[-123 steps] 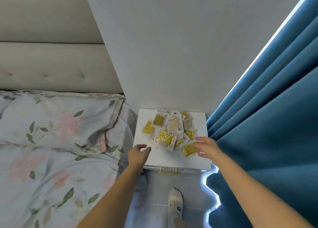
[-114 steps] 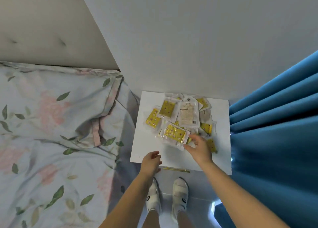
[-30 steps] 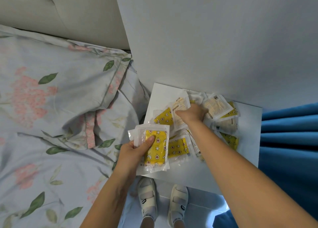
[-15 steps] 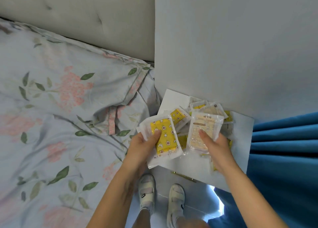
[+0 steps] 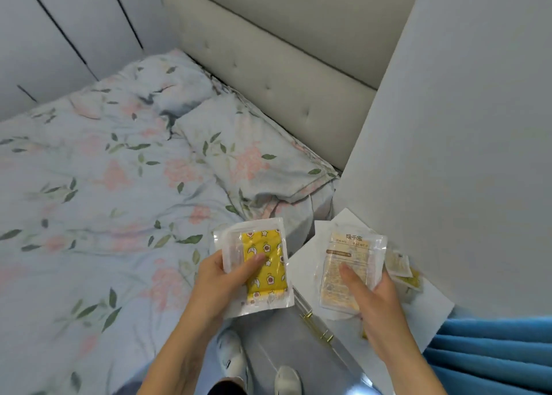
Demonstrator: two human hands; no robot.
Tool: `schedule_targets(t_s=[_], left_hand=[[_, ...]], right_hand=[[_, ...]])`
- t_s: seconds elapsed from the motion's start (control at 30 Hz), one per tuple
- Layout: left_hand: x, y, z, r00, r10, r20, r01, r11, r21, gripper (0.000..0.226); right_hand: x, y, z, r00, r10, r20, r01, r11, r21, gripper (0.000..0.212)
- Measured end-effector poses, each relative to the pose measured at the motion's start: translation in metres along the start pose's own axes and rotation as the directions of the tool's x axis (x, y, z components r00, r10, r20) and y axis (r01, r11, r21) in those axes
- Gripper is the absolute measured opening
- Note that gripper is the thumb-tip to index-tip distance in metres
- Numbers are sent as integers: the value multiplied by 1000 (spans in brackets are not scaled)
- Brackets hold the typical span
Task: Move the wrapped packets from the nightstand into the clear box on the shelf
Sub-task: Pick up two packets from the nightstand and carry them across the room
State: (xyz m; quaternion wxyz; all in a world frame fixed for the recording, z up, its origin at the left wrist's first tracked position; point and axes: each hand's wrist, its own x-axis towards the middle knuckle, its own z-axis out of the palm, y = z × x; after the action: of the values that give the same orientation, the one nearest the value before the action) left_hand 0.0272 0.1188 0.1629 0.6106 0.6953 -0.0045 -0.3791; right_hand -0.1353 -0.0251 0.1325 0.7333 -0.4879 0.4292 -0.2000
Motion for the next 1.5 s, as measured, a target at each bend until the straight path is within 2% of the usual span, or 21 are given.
schedule_targets(t_s=[0.1,0.2,0.33,0.43,0.67,0.83,1.1,1.2,1.33,1.5], left_hand=[[-44,11,-34,989,45,-138,-54,997,-63,13],[-86,16,-76,953,58,-296,-97,988,-121,19],[-142,16,-139,858,48,-512,-188,956,-224,15],[-190,2,-186,761,33,-648,-257,932,-254,8],[-320,-62,-295,528,-40,-848,-387,878,-282,5],[-421,-116,-374,404,-100,-909,-443,848,-290,12],[-551,-217,-453,165,-309,-937,-525,776,-349,15],[-587,-239,-485,88,-347,-934,-554,762,-336,14],[-627,-255,-539,1,-370,-929,-585,753,-301,12],[-660,-261,-631,-63,-359,-931,-588,767,-256,12]], right_hand=[[-28,-17,30,990,13,141,-8,999,-37,45],[-50,-24,68,966,47,255,-31,997,-65,21],[-82,-27,134,906,64,418,24,979,-202,20],[-113,-20,187,825,92,557,80,957,-277,19],[-230,35,303,550,197,811,185,919,-349,19],[-336,86,371,384,229,894,250,907,-340,17],[-482,177,454,202,352,914,275,876,-397,18],[-528,204,487,151,387,910,298,859,-415,14],[-583,238,535,52,409,911,334,852,-402,21],[-638,286,614,4,420,907,360,846,-393,16]])
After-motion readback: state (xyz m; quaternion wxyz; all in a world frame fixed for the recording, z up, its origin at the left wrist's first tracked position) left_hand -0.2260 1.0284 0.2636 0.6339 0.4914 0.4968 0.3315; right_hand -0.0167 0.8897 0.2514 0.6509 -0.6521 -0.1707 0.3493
